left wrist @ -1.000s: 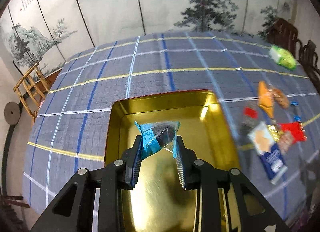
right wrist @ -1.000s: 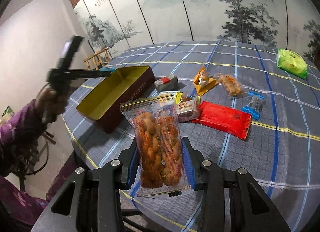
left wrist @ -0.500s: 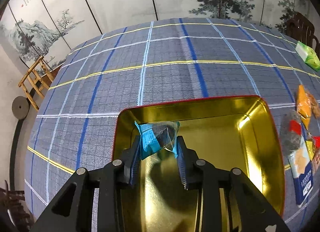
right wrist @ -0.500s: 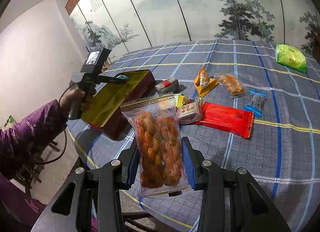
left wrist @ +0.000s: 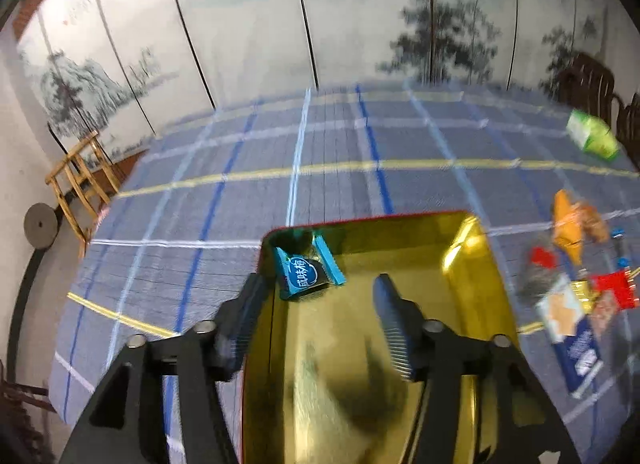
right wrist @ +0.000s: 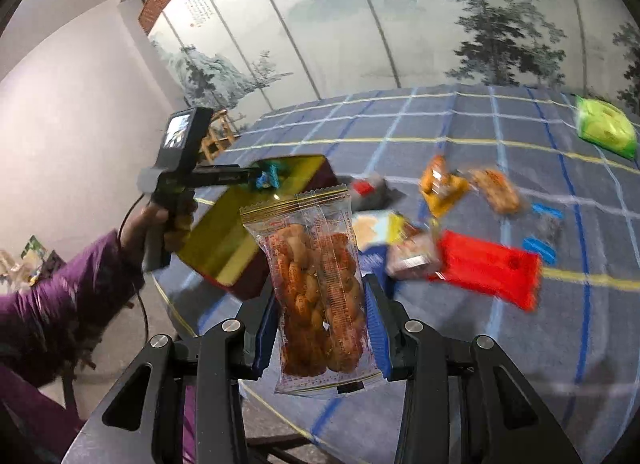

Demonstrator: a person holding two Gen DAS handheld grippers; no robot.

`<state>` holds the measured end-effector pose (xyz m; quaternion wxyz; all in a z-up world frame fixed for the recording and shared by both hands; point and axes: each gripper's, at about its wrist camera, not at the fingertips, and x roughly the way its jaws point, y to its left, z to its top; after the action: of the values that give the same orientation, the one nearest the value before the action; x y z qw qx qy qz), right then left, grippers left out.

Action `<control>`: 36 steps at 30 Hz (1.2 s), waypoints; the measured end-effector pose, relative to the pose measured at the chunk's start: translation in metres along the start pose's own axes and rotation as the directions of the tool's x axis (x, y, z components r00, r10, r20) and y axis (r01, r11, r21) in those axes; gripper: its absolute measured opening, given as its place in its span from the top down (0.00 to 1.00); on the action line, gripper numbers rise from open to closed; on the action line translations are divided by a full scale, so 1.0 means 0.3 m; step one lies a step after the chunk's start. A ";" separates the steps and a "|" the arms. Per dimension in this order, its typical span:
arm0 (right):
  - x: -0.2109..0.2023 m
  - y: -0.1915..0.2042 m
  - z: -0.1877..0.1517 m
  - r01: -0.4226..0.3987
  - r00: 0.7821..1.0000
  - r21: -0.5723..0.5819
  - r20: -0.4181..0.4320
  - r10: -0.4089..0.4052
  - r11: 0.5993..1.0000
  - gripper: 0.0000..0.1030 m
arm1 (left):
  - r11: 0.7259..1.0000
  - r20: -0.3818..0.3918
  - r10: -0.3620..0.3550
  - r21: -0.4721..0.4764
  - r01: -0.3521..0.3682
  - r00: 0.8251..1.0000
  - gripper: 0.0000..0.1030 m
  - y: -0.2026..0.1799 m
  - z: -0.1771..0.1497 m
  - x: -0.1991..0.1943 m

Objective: Organize snacks
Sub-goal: 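Lower the blue packet into the tin and open the left gripper, then lower the orange snack bag into the tin and open the right gripper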

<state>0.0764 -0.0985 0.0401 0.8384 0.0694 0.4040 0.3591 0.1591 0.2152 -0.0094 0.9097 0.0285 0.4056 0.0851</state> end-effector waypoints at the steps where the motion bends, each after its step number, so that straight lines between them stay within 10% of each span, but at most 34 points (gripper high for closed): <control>1: 0.022 0.017 0.033 -0.015 1.000 -0.008 0.000 0.015 1.000 0.60 | 1.000 0.029 -0.011 -0.020 0.011 1.000 0.30 0.005 -0.014 -0.042; 11: 0.431 0.201 0.309 -0.155 0.983 -0.035 -0.105 0.150 0.987 0.60 | 0.988 0.088 0.005 -0.153 0.008 0.996 0.09 0.062 -0.246 -0.336; 20: 0.786 0.256 0.381 -0.038 0.973 -0.021 -0.229 0.032 0.999 0.60 | 0.983 0.070 0.114 -0.155 -0.102 0.991 0.02 0.154 -0.354 -0.413; 36: 0.966 0.285 0.383 0.196 0.939 -0.100 -0.269 -0.216 0.975 0.59 | 0.990 0.143 0.044 -0.142 -0.024 0.989 0.01 0.180 -0.408 -0.453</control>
<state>0.2337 0.1748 -0.0308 0.8083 -0.0548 0.5095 0.2899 -0.0282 0.2422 0.0147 0.9351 -0.0222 0.3304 0.1264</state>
